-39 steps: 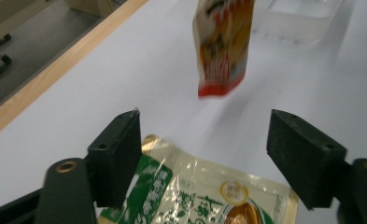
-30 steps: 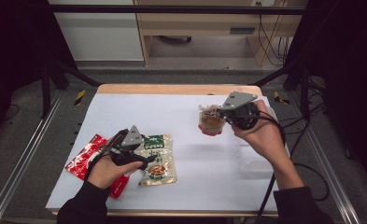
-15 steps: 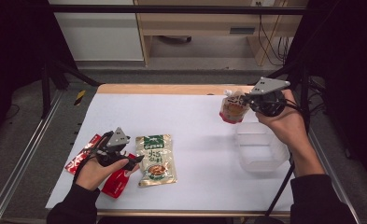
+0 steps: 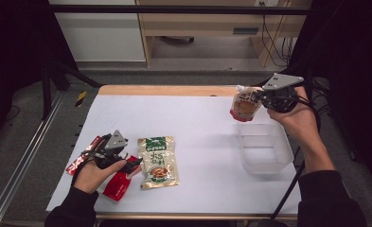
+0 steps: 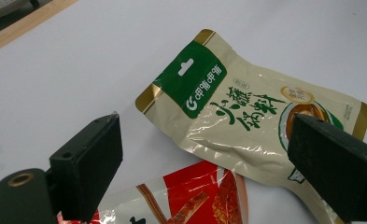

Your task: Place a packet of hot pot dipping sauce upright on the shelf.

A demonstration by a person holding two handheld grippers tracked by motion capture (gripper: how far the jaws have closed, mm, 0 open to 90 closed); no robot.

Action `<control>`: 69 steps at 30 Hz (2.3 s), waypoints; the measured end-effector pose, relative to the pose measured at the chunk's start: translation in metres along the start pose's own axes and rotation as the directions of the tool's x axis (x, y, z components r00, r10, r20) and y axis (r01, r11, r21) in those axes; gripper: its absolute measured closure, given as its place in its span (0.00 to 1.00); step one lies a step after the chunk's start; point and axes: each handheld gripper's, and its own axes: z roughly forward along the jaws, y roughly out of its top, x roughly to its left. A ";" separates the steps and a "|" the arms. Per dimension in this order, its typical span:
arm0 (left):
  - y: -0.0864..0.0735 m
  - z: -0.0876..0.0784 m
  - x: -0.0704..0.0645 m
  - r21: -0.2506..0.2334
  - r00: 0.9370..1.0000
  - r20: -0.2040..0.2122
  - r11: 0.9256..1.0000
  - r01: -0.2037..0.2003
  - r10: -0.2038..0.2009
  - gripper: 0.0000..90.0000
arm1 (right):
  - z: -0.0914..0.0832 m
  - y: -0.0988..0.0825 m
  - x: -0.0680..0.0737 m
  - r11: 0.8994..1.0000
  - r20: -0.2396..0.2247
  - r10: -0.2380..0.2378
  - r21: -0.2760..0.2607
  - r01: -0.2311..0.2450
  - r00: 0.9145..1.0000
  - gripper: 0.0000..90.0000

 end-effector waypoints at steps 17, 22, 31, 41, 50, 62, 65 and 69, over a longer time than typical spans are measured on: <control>-0.003 -0.002 0.004 0.001 1.000 -0.013 1.000 0.009 -0.009 0.12 | 0.003 -0.018 -0.022 1.000 0.027 0.025 -0.005 -0.025 0.999 0.99; -0.002 -0.002 0.005 -0.005 1.000 -0.013 1.000 0.005 -0.005 0.12 | 0.003 -0.022 -0.027 0.999 0.031 0.032 -0.005 -0.032 0.999 0.99; -0.004 -0.002 0.007 -0.002 1.000 -0.015 1.000 0.012 -0.012 0.12 | 0.006 -0.026 -0.032 0.999 0.037 0.040 -0.003 -0.040 0.999 0.99; -0.004 -0.002 0.007 -0.005 1.000 -0.014 1.000 0.013 -0.013 0.12 | 0.013 -0.033 -0.036 0.999 0.031 0.041 0.013 -0.042 0.999 0.99; -0.003 -0.003 0.007 -0.005 1.000 -0.014 1.000 0.006 -0.006 0.12 | 0.020 -0.043 -0.037 0.998 0.021 0.050 0.033 -0.051 0.999 0.98; -0.004 -0.003 0.008 0.001 1.000 -0.015 1.000 0.008 -0.008 0.12 | 0.028 -0.061 -0.032 0.997 -0.012 0.048 0.068 -0.047 0.999 0.98; -0.004 -0.002 0.007 0.002 1.000 -0.013 1.000 0.008 -0.008 0.12 | 0.030 -0.063 -0.030 0.996 -0.020 0.049 0.078 -0.047 0.999 0.98; -0.003 -0.001 0.007 0.004 1.000 -0.013 1.000 0.002 -0.002 0.12 | 0.033 -0.065 -0.027 0.996 -0.034 0.046 0.083 -0.043 0.998 0.98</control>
